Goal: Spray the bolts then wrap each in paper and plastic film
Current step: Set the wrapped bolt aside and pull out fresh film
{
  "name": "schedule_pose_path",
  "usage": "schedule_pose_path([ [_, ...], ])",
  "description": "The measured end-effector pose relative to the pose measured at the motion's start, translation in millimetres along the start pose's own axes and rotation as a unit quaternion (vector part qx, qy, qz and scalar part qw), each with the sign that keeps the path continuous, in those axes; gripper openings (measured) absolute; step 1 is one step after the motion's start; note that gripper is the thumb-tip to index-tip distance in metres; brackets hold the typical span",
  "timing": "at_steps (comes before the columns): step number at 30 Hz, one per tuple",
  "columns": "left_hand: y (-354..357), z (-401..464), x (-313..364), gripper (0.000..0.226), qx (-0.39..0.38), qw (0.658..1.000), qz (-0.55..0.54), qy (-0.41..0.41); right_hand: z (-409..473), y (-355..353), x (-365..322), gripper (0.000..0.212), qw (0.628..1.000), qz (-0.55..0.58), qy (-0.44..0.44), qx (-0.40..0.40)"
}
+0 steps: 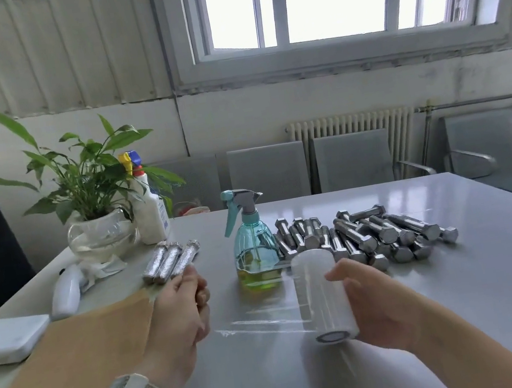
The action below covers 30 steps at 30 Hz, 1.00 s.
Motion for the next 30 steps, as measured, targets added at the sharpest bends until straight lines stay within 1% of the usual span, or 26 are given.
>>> schedule_pose_path([
  [2,-8,0,4,0.036,-0.019,1.0,-0.008,-0.013,1,-4,-1,0.075,1.0,-0.009,-0.006,-0.01],
  [5,-15,1,6,0.033,-0.04,0.999,-0.003,-0.027,3,-10,-1,0.08,1.0,-0.004,-0.022,0.019],
  [7,-19,2,5,0.033,-0.041,0.999,0.007,-0.026,5,-12,0,0.088,0.999,0.001,-0.031,0.032],
  [9,-22,5,1,0.035,-0.026,0.998,0.051,-0.008,7,-13,2,0.096,0.999,-0.006,-0.03,0.034],
  [10,-24,6,-1,0.037,-0.015,0.996,0.088,0.008,7,-14,2,0.097,0.999,-0.01,-0.023,0.033],
  [11,-25,7,-5,0.038,-0.004,0.991,0.132,0.029,7,-16,2,0.093,0.999,-0.013,-0.015,0.031],
  [13,-28,8,-11,0.04,0.015,0.972,0.219,0.078,4,-21,-2,0.08,1.0,-0.016,-0.005,0.024],
  [15,-32,9,-14,0.042,0.035,0.959,0.259,0.106,1,-27,-6,0.069,1.0,-0.025,-0.003,0.018],
  [16,-34,11,-15,0.042,0.042,0.957,0.264,0.113,0,-27,-9,0.069,0.999,-0.029,-0.002,0.019],
  [19,-41,15,-12,0.042,0.048,0.954,0.277,0.107,-3,-33,-15,0.091,0.995,-0.075,-0.007,0.059],
  [20,-42,16,-11,0.041,0.048,0.956,0.272,0.095,-5,-35,-18,0.094,0.993,-0.087,-0.013,0.073],
  [22,-43,18,-10,0.04,0.045,0.966,0.246,0.062,-9,-40,-22,0.094,0.99,-0.094,-0.027,0.098],
  [25,-41,20,-5,0.038,0.031,0.979,0.2,0.02,-12,-40,-25,0.102,0.987,-0.113,-0.045,0.103],
  [28,-43,22,-5,0.038,0.028,0.978,0.204,0.023,-13,-37,-26,0.106,0.989,-0.108,-0.032,0.092],
  [30,-47,24,-5,0.039,0.039,0.971,0.231,0.042,-16,-37,-29,0.099,0.993,-0.08,-0.008,0.089],
])
Point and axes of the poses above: each hand's wrist, its own z-axis towards the middle knuckle, its own y-axis out of the palm, x = y × z, the point moved 1 cm from there along z, towards the middle knuckle, and after that the axes turned 3 degrees about -z, right-handed, at the moved point
